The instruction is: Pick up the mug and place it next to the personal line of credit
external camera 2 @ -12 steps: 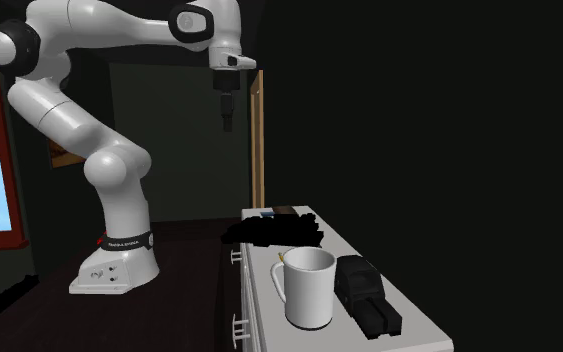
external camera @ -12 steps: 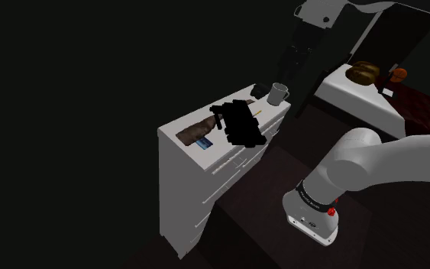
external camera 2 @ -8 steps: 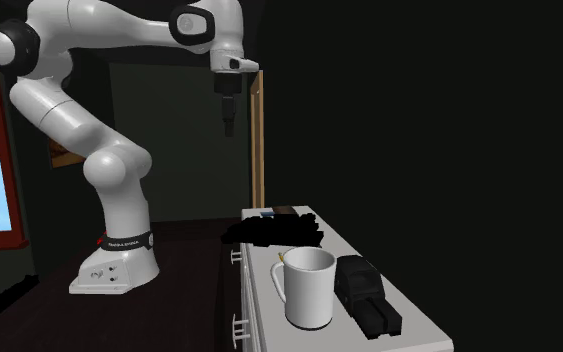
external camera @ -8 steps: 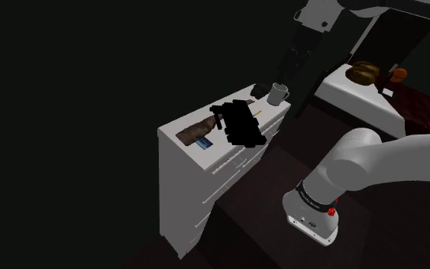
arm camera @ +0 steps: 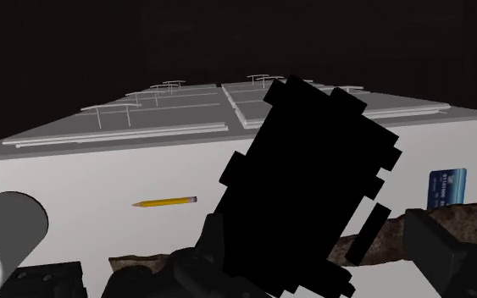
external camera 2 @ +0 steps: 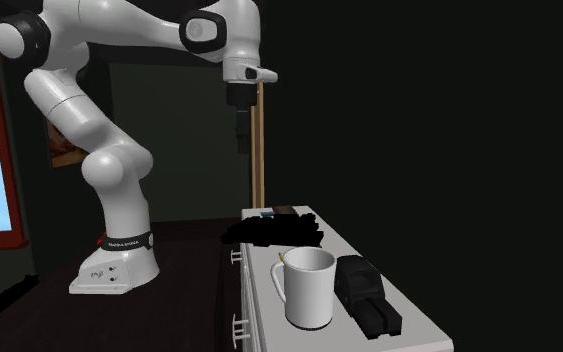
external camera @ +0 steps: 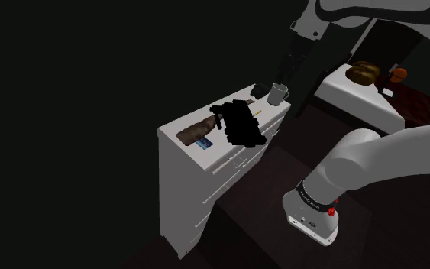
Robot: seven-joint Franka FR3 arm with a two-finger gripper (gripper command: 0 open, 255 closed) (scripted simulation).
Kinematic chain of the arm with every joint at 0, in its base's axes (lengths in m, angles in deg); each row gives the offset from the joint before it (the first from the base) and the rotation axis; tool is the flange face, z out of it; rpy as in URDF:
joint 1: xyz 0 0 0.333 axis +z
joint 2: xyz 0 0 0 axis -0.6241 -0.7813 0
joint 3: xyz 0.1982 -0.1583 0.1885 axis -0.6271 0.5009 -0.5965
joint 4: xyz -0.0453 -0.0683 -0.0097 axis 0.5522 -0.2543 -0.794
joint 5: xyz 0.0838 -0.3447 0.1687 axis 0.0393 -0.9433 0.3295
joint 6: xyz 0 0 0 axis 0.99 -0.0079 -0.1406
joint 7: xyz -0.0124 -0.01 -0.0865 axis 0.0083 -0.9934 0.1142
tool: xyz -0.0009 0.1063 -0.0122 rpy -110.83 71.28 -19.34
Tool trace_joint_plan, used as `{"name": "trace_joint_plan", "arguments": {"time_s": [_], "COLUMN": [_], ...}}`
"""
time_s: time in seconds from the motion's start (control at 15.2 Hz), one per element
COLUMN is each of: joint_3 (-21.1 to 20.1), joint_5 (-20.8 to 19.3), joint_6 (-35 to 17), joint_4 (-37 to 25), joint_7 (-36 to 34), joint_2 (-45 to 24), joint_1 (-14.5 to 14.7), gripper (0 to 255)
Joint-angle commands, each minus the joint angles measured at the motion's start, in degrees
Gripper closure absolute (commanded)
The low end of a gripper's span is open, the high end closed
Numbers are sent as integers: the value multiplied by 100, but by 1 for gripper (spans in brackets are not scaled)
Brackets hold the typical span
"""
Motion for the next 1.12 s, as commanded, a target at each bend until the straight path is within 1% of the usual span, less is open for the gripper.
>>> {"name": "trace_joint_plan", "arguments": {"time_s": [0.0, 0.33, 0.59, 0.86, 1.06], "joint_3": [216, 773, 1212, 1630, 1903], "joint_5": [-118, -285, -270, -86, 178], "joint_6": [-176, -619, -944, -1220, -1376], "joint_4": [-54, -359, -722, -1190, -1613], "joint_7": [247, 882, 1423, 2016, 2503], "joint_2": [-246, -1029, -1754, -2570, -3245], "joint_1": [-51, -125, -149, -164, -209], "gripper": [0, 0, 0, 0, 0]}}
